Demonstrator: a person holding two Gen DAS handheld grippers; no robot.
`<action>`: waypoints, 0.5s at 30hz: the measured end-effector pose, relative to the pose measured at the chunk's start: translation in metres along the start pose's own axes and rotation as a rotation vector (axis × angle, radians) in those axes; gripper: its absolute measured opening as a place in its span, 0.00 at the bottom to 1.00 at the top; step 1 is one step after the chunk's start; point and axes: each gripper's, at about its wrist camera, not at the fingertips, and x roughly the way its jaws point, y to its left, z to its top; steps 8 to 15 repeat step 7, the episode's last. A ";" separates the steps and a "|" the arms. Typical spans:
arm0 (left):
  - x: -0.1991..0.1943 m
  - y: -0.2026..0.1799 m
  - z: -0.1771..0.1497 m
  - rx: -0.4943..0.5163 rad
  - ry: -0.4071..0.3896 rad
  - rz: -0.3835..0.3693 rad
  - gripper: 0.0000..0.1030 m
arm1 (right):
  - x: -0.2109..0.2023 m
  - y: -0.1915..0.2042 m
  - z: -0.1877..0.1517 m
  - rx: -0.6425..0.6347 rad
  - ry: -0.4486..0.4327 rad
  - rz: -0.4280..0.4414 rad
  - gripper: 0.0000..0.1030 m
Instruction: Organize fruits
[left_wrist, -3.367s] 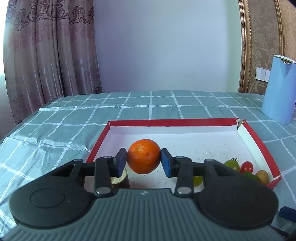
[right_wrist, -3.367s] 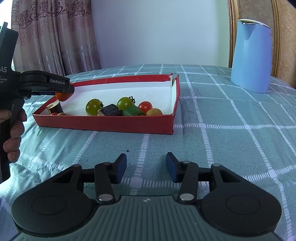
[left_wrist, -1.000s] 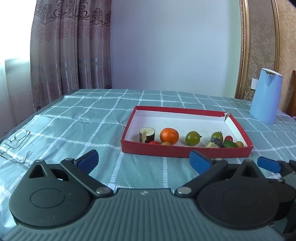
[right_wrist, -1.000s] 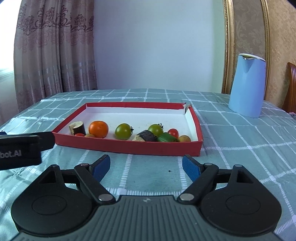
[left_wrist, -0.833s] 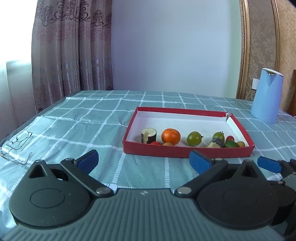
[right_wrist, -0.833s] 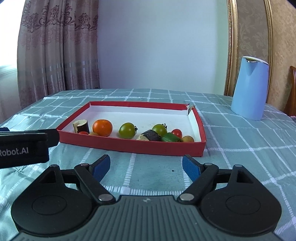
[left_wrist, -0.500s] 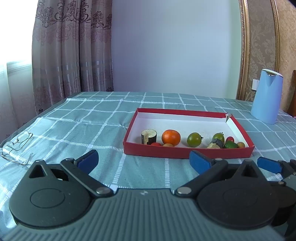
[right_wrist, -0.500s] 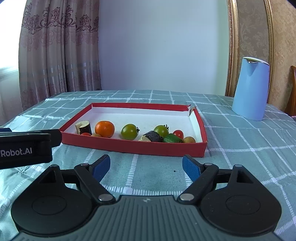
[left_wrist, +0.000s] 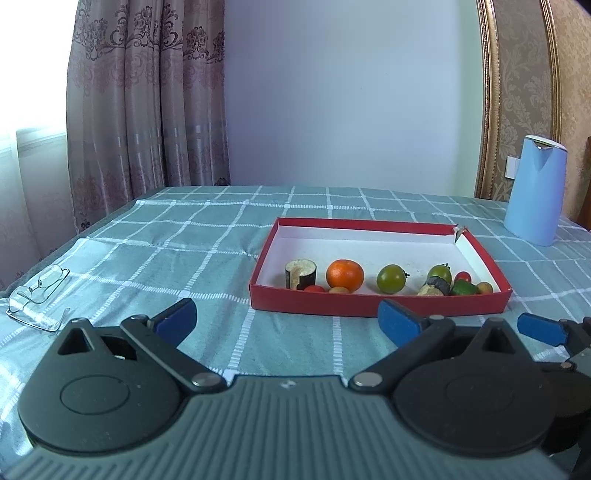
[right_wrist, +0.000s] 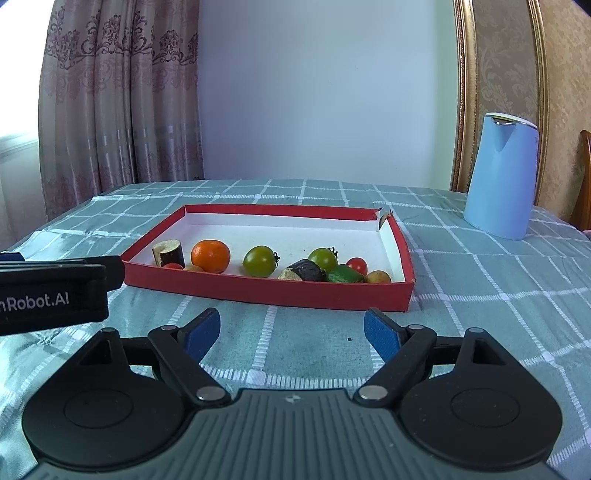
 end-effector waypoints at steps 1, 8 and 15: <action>0.000 -0.001 -0.001 0.001 -0.005 0.004 1.00 | 0.000 -0.001 0.000 0.001 0.000 -0.001 0.83; 0.001 -0.002 -0.002 0.014 -0.014 0.014 1.00 | 0.001 -0.001 0.000 0.002 0.001 0.001 0.83; 0.001 -0.002 -0.002 0.014 -0.014 0.014 1.00 | 0.001 -0.001 0.000 0.002 0.001 0.001 0.83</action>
